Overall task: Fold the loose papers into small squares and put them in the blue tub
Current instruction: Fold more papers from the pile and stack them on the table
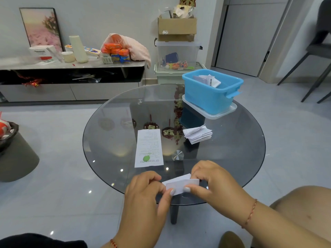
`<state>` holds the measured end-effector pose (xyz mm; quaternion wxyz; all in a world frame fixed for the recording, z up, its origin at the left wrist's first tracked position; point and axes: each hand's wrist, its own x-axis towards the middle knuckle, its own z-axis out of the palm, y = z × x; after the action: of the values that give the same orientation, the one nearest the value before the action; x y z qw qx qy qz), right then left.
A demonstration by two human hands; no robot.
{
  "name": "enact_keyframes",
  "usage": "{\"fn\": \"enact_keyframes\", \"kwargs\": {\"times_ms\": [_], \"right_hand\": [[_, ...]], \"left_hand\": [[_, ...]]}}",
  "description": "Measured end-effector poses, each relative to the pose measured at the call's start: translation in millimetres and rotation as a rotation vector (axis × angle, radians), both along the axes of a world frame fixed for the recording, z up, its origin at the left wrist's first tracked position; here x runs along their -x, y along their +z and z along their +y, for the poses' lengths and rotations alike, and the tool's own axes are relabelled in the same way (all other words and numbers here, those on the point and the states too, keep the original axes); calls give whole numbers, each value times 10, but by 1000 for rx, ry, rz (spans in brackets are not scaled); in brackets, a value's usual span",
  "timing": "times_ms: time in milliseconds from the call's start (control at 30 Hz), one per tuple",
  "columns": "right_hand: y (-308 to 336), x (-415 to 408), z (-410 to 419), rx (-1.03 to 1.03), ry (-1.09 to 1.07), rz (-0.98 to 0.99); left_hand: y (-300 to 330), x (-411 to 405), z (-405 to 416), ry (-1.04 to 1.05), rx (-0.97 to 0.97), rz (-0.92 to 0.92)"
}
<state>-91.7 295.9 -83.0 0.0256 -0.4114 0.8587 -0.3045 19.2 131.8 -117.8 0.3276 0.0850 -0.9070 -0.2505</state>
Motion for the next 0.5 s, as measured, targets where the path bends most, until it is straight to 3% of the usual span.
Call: {"fn": "enact_keyframes", "kwargs": {"times_ms": [333, 500], "right_hand": [[151, 14, -178, -266, -83, 26], [175, 3, -181, -163, -108, -60]], "left_hand": [[7, 26, 52, 79, -62, -122], [59, 29, 36, 33, -56, -77]]}}
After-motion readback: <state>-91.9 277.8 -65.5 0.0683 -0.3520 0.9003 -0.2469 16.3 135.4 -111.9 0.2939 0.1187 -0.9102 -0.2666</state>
